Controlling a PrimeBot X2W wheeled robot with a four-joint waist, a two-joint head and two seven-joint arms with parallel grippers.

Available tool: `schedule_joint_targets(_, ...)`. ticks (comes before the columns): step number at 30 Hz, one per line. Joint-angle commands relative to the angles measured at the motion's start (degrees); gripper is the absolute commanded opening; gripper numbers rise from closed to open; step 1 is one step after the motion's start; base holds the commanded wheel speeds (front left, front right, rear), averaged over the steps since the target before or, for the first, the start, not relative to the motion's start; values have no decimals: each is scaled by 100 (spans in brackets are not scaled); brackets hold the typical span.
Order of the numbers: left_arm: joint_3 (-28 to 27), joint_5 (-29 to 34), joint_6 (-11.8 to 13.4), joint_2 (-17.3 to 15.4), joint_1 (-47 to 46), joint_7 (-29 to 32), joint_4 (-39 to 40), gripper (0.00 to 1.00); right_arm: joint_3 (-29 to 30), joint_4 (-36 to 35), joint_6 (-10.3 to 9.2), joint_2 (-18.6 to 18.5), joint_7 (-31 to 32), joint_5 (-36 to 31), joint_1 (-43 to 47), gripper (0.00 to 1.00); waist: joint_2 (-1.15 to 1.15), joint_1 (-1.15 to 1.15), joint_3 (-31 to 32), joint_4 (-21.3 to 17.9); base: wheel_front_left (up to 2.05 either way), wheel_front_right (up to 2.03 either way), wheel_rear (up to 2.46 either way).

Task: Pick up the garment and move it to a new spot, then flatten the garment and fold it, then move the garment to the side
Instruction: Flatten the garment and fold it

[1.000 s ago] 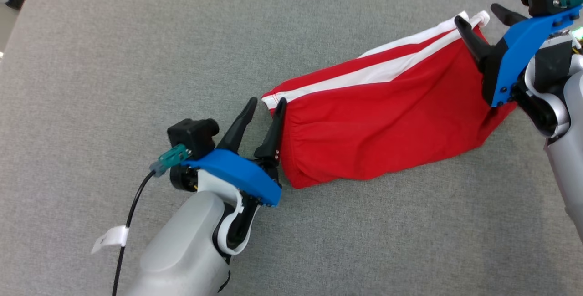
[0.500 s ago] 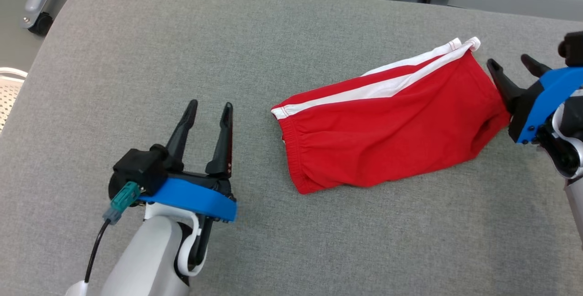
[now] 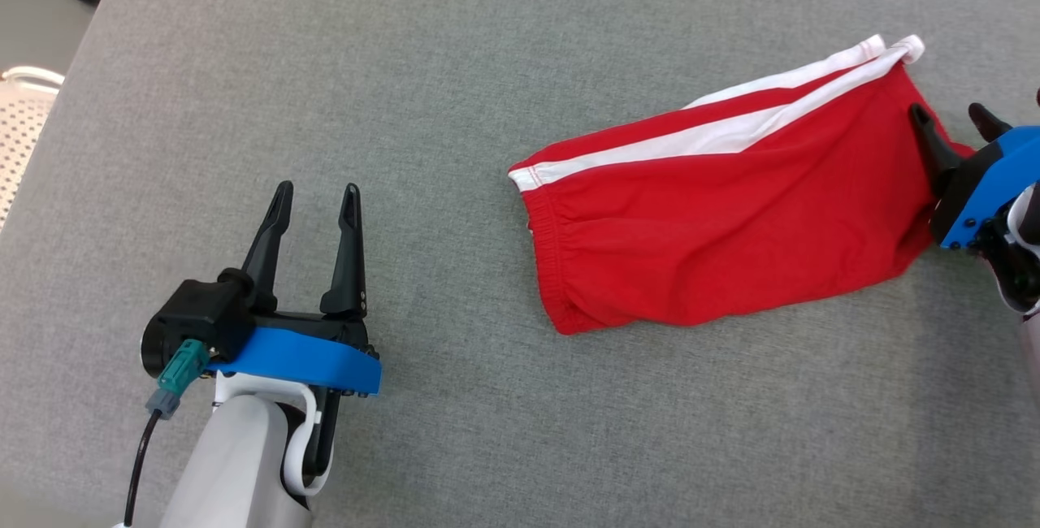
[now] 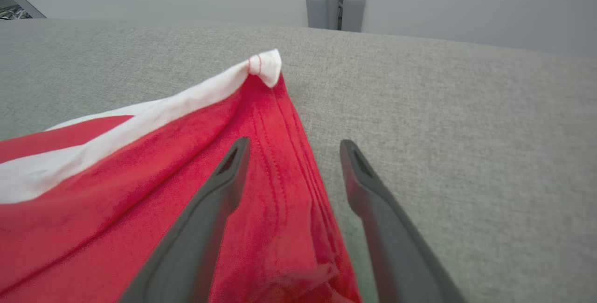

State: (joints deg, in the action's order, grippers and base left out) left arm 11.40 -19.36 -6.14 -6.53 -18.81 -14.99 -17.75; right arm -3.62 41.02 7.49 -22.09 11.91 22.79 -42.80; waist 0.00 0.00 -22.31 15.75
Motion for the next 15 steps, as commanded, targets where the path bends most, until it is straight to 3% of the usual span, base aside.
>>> schedule_joint_targets(1,-42,38,-31,31,40,-24,43,100,20,45,1,-19,-39,-32,-82,100,0,0,-72,71,0,0,0)
schedule_joint_targets(9,-199,146,-108,156,104,-24,42,100,-29,629,2,99,395,-151,-149,100,0,0,-198,226,0,0,0)
schedule_joint_targets(11,-222,176,-119,187,111,-24,47,100,-121,690,7,159,565,-116,-95,43,0,0,-187,224,0,0,0)
schedule_joint_targets(12,-235,183,-124,194,113,-24,45,100,-146,656,8,180,568,-90,-70,3,0,0,-178,214,0,0,0)
schedule_joint_targets(15,-248,187,-137,219,110,-24,30,100,-161,552,7,156,474,5,49,0,0,0,-115,164,0,0,0)
